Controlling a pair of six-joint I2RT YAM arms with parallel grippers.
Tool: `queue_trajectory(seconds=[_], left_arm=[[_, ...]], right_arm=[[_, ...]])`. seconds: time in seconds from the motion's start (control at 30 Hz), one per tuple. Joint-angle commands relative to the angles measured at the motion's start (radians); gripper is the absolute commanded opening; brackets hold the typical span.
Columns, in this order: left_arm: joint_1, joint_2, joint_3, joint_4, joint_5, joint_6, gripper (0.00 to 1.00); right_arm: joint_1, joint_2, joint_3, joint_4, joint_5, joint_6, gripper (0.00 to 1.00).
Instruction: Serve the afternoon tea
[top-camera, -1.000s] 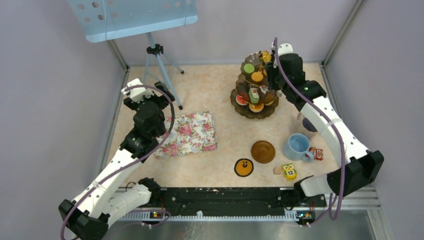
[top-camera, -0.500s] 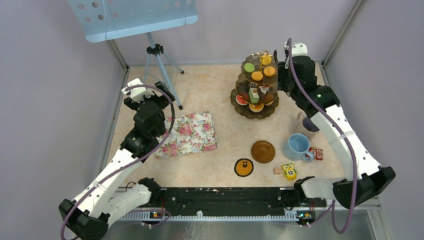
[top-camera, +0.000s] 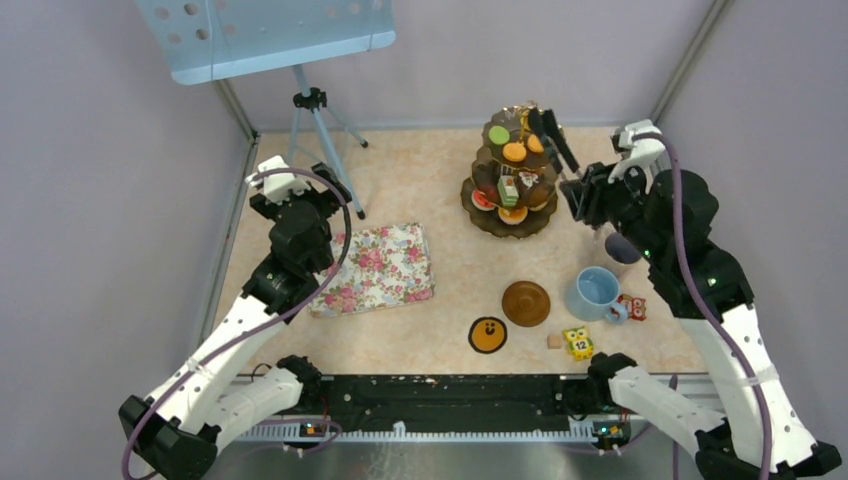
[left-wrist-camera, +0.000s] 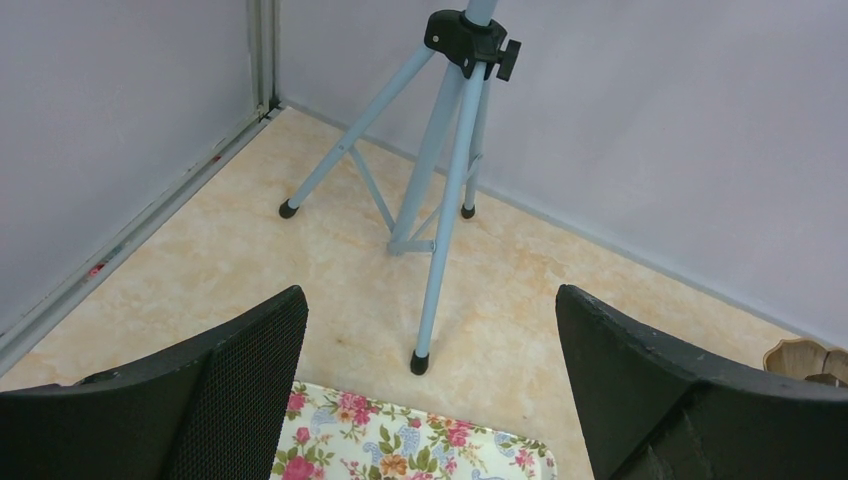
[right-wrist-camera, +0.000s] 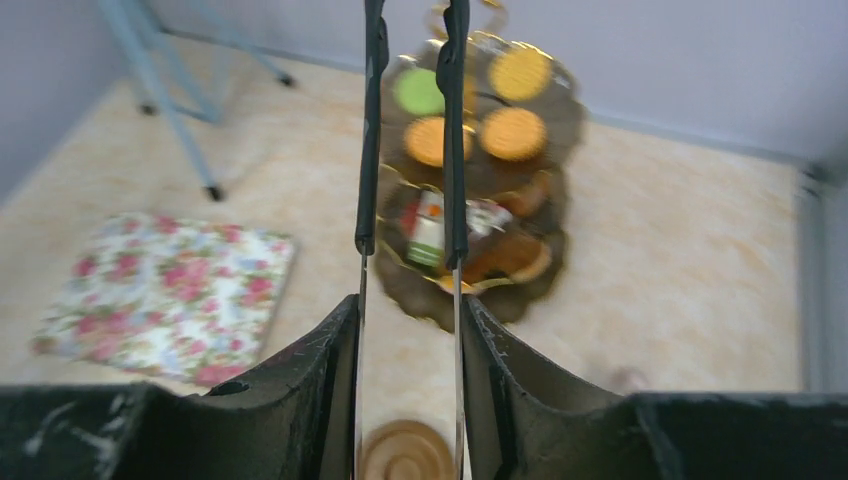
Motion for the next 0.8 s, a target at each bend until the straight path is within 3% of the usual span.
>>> queue_trajectory(seconds=[0.0,0.1,0.27,0.43,0.57,0.77], left_arm=[[-0.002,0.015,0.025,0.017,-0.003,0.000,0.99],[0.001,0.015,0.026,0.017,-0.012,0.003,0.99],[0.000,0.012,0.024,0.018,-0.018,0.005,0.99],[0.000,0.004,0.024,0.018,-0.014,0.004,0.99],[-0.001,-0.002,0.022,0.020,-0.011,0.003,0.99],[0.000,-0.007,0.023,0.020,-0.011,0.004,0.99]], right_arm=[[0.058,0.010,-0.111,0.254,-0.408,0.098,0.36],[0.222,0.071,-0.213,0.376,-0.355,0.137,0.36],[0.517,0.289,-0.248,0.455,-0.080,0.076,0.38],[0.628,0.517,-0.293,0.597,0.046,0.012,0.38],[0.653,0.647,-0.328,0.743,0.049,-0.027,0.39],[0.713,0.808,-0.328,0.826,0.112,-0.033,0.42]])
